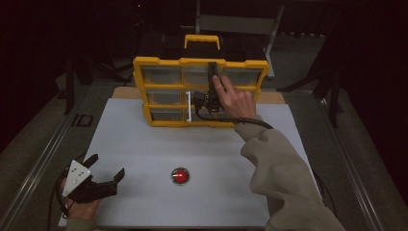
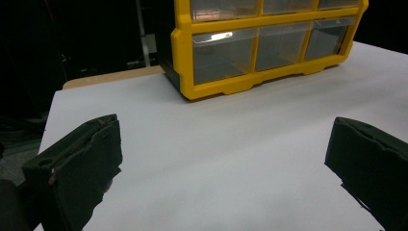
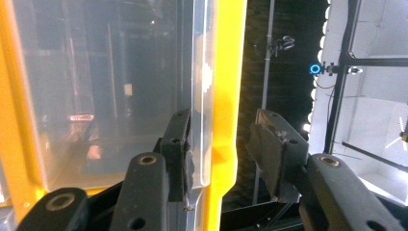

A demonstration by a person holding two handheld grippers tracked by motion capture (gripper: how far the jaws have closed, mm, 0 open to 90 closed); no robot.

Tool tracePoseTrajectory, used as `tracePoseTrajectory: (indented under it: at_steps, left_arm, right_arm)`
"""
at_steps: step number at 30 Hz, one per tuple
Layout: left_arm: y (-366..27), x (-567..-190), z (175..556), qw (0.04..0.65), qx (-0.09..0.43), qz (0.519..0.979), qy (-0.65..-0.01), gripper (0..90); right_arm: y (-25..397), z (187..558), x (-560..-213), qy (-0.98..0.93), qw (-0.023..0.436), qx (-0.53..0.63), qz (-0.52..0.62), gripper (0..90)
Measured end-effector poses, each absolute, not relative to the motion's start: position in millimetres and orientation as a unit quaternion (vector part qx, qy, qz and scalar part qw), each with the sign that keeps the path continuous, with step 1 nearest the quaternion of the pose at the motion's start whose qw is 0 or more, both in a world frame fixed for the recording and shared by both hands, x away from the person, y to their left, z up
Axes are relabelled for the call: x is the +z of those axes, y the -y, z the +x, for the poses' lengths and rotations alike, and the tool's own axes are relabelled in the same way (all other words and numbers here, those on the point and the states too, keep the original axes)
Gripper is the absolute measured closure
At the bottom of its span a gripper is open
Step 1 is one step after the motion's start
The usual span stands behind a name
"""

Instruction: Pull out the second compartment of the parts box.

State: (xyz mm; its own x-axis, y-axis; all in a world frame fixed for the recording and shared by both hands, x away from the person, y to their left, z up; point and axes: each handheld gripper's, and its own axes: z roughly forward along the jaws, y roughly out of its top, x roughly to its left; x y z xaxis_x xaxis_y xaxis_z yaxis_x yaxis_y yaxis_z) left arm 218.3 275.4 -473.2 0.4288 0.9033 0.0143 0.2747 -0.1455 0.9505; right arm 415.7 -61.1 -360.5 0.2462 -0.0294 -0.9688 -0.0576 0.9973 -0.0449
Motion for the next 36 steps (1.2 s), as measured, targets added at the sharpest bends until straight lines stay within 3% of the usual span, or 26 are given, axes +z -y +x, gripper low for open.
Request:
tracePoseTrajectory:
  at_steps: [22,36]
  left_arm:
    - [-275,-473,218,0.491,0.320,0.687,-0.429,0.0]
    - [-275,-473,218,0.492,0.320,0.686,-0.430,0.0]
  right_arm:
    - [61,409,-361,-0.639,0.768,0.007,-0.036,79.9]
    - [60,404,-362,-0.644,0.764,0.007,-0.032,80.4]
